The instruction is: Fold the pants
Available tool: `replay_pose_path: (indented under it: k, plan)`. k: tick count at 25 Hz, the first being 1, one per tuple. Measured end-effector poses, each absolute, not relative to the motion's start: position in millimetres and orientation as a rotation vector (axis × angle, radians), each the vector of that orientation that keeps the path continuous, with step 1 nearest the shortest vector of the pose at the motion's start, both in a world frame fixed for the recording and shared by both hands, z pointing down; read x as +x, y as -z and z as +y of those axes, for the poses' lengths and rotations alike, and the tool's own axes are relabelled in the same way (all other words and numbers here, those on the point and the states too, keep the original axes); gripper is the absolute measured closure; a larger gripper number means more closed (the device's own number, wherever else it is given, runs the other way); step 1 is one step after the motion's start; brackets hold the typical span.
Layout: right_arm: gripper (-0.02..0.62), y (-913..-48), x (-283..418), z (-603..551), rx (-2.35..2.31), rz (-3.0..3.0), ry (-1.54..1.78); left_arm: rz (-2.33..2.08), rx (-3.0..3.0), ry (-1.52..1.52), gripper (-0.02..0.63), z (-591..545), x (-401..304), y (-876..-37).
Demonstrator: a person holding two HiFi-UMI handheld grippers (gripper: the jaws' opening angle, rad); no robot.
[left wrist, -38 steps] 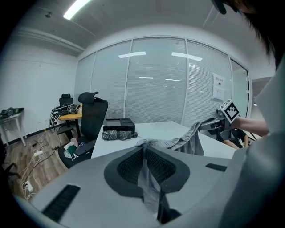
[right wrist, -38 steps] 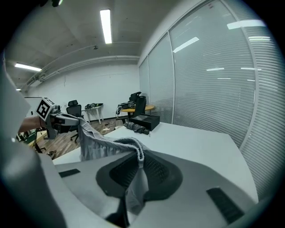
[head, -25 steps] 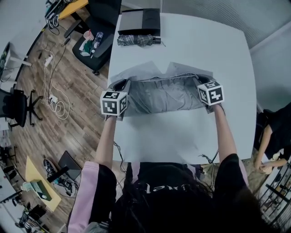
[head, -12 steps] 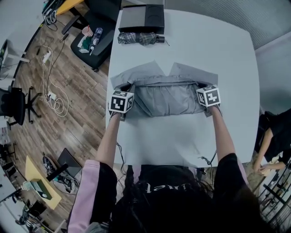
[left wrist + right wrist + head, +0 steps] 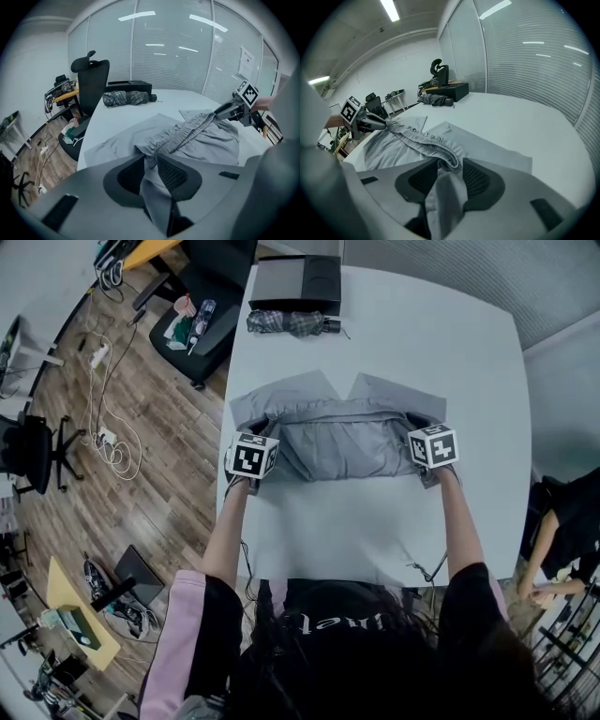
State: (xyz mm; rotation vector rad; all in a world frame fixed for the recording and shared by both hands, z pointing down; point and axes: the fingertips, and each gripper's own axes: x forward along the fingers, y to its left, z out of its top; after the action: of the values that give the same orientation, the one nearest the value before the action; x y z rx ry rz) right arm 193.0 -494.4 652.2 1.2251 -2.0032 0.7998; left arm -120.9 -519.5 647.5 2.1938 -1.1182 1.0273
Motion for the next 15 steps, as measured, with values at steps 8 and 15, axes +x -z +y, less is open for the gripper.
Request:
replay_pose_path:
  k: [8,15]
  plan:
    - [0.442,-588.6,184.5,-466.5,1.345,-2.138,-0.759,-1.219,2.251,-0.754,0.511,-497.3,-128.4,-575.9]
    - [0.443,-537.4,161.4,-415.0,1.402,-2.262,-0.737,-1.144,2.396,-0.602,0.511,-432.3,-86.7,-514.6]
